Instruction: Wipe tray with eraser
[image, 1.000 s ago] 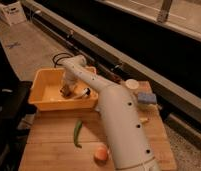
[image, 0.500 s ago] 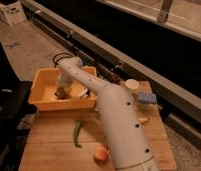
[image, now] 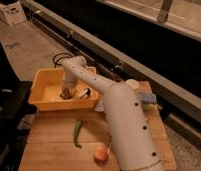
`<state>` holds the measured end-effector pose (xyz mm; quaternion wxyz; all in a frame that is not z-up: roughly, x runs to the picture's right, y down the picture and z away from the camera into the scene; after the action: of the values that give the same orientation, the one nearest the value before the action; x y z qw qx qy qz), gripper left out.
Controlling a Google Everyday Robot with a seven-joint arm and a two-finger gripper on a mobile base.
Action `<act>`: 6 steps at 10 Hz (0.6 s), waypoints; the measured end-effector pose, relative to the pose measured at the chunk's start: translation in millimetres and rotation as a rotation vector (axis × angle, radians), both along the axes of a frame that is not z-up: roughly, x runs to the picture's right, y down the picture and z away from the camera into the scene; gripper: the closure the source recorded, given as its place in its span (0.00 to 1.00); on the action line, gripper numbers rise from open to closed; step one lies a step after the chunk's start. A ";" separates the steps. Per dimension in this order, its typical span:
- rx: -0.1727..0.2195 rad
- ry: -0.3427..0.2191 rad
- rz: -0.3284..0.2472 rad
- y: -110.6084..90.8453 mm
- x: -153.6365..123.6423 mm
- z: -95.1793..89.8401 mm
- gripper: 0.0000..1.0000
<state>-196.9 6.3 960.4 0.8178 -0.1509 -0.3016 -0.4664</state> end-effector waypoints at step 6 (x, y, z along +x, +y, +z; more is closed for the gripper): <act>0.010 -0.062 0.044 -9.6 -33.7 19.9 1.00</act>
<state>-230.6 -3.3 980.3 0.8188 -0.1256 -0.3280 -0.4541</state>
